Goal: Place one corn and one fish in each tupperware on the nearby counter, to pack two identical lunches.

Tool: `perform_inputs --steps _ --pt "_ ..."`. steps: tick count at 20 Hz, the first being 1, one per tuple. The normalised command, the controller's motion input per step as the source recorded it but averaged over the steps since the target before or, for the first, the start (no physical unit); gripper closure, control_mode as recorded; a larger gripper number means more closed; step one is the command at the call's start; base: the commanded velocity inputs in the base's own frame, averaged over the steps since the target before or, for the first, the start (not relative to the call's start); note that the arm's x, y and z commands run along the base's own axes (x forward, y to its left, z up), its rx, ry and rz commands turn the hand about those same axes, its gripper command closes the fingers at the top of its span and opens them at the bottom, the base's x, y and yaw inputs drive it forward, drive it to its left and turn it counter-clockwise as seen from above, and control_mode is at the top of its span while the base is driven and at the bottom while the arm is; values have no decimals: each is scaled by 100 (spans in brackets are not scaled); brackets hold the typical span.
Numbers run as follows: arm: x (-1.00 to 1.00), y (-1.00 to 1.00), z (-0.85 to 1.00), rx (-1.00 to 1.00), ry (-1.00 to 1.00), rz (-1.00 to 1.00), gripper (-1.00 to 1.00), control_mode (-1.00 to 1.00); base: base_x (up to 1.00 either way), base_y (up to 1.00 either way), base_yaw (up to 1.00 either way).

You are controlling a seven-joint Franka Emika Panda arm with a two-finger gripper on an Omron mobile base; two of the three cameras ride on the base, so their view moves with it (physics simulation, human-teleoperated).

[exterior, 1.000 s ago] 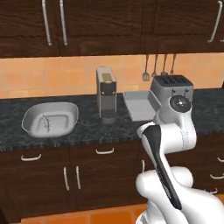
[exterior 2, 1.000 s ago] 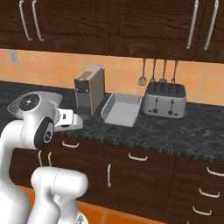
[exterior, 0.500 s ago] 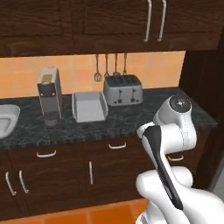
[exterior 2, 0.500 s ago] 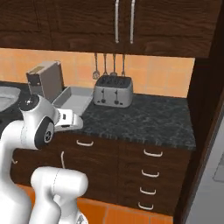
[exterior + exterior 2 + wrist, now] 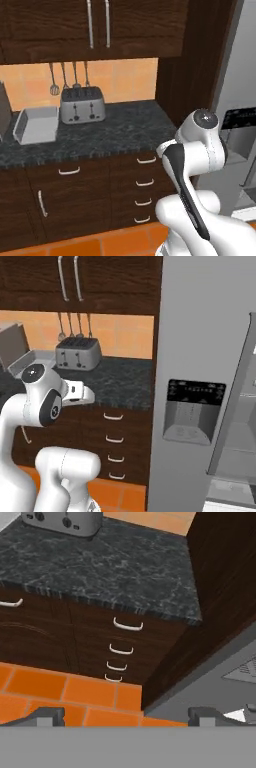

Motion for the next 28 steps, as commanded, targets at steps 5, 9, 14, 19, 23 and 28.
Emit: perform_inputs --steps 5,9,14,19,23,28 --pt "0 0 0 0 0 0 -100 100 0 -100 -11" --pt "0 0 0 0 0 0 -100 100 0 -100 -6" --pt "0 0 0 0 0 0 -100 100 0 -92 -1" --pt "0 0 0 0 0 0 -100 100 4 -61 0" --pt "0 0 0 0 0 0 -100 100 11 -49 0" --pt "0 0 0 0 0 0 -100 100 14 -53 0"
